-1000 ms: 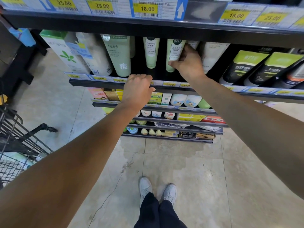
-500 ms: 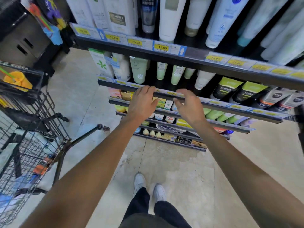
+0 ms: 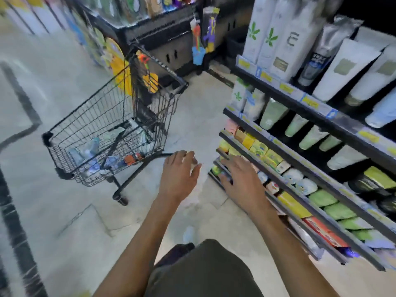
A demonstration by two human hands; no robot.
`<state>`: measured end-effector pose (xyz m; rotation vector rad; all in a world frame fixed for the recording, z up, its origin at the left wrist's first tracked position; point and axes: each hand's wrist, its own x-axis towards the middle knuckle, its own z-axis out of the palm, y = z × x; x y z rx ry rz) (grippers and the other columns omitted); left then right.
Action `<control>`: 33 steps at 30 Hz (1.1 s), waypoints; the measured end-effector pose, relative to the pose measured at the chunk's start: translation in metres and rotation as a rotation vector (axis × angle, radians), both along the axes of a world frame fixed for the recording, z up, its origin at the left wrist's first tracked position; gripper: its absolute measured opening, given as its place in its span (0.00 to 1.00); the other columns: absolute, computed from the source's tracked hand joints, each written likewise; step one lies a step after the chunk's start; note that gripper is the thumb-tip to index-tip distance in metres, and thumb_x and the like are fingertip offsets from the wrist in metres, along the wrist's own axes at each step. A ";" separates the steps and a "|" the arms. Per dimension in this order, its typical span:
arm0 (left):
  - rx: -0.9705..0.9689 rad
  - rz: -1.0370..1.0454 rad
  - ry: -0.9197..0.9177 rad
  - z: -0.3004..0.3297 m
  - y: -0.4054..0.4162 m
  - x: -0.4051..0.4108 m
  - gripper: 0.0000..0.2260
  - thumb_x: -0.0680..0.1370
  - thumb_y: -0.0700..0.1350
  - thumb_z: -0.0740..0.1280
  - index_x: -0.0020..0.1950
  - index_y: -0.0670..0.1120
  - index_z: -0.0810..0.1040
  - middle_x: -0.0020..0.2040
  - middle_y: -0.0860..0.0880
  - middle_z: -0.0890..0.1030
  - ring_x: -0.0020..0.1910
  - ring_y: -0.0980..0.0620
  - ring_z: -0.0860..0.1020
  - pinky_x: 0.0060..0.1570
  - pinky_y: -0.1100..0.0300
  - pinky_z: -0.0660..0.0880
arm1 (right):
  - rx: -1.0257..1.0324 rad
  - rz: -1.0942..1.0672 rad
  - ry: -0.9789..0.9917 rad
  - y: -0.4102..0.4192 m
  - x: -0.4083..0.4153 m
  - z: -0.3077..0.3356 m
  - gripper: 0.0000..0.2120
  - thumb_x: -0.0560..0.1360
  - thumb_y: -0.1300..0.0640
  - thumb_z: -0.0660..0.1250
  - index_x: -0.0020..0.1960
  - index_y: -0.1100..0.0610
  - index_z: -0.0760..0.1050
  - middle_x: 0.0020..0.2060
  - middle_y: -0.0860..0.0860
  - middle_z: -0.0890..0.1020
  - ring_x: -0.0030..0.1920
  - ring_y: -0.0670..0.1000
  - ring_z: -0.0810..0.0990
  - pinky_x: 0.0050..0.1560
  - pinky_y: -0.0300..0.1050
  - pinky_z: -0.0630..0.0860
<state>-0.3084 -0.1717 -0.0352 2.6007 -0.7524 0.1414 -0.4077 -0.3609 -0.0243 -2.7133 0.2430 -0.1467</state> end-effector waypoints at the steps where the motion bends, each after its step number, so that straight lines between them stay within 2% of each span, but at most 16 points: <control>1: 0.005 0.058 0.005 -0.001 0.016 -0.001 0.15 0.80 0.53 0.65 0.64 0.48 0.75 0.59 0.42 0.80 0.58 0.38 0.79 0.59 0.43 0.75 | 0.017 0.034 0.017 0.011 0.009 -0.001 0.21 0.81 0.47 0.64 0.71 0.54 0.76 0.71 0.57 0.76 0.73 0.60 0.72 0.73 0.60 0.69; 3: 0.046 0.172 0.053 -0.003 0.050 -0.001 0.18 0.81 0.54 0.66 0.68 0.46 0.76 0.63 0.40 0.80 0.62 0.37 0.78 0.62 0.42 0.73 | 0.021 0.110 0.041 0.035 0.029 -0.002 0.22 0.82 0.47 0.64 0.73 0.52 0.74 0.74 0.56 0.73 0.76 0.58 0.68 0.76 0.59 0.65; 6: 0.086 0.287 0.101 -0.006 0.103 0.001 0.22 0.82 0.57 0.60 0.71 0.45 0.75 0.65 0.41 0.79 0.64 0.37 0.76 0.63 0.42 0.73 | 0.023 0.231 0.057 0.073 0.062 -0.001 0.23 0.82 0.48 0.65 0.75 0.54 0.72 0.77 0.56 0.70 0.78 0.59 0.66 0.78 0.57 0.63; 12: 0.028 0.522 0.106 -0.011 0.198 0.007 0.17 0.80 0.51 0.68 0.65 0.43 0.78 0.55 0.43 0.81 0.52 0.39 0.79 0.51 0.46 0.78 | 0.005 0.422 0.108 0.155 0.140 0.003 0.24 0.84 0.47 0.61 0.77 0.53 0.69 0.78 0.55 0.68 0.79 0.57 0.63 0.78 0.55 0.61; 15: -0.002 0.592 0.131 -0.018 0.238 0.023 0.16 0.79 0.49 0.70 0.64 0.42 0.79 0.54 0.42 0.81 0.52 0.38 0.80 0.51 0.45 0.79 | -0.001 0.456 0.108 0.194 0.175 0.006 0.24 0.84 0.46 0.61 0.78 0.54 0.69 0.77 0.54 0.69 0.78 0.55 0.63 0.78 0.51 0.60; 23: 0.013 0.622 0.233 -0.040 0.310 0.097 0.20 0.81 0.54 0.63 0.69 0.44 0.76 0.58 0.43 0.81 0.57 0.38 0.78 0.56 0.45 0.77 | 0.028 0.443 0.187 0.250 0.239 -0.014 0.22 0.84 0.46 0.62 0.76 0.51 0.71 0.76 0.51 0.71 0.78 0.54 0.65 0.77 0.56 0.66; 28: 0.014 0.606 0.257 -0.049 0.322 0.153 0.18 0.81 0.52 0.65 0.68 0.45 0.75 0.57 0.45 0.80 0.55 0.40 0.78 0.52 0.47 0.77 | 0.040 0.411 0.259 0.252 0.264 -0.028 0.22 0.83 0.46 0.62 0.76 0.49 0.71 0.77 0.49 0.69 0.78 0.52 0.64 0.77 0.55 0.65; 33: 0.033 0.580 0.292 -0.058 0.321 0.219 0.19 0.81 0.53 0.64 0.69 0.46 0.74 0.59 0.45 0.81 0.57 0.41 0.78 0.54 0.48 0.77 | 0.059 0.373 0.331 0.253 0.310 -0.046 0.21 0.84 0.46 0.62 0.75 0.50 0.71 0.76 0.49 0.70 0.78 0.53 0.64 0.77 0.55 0.64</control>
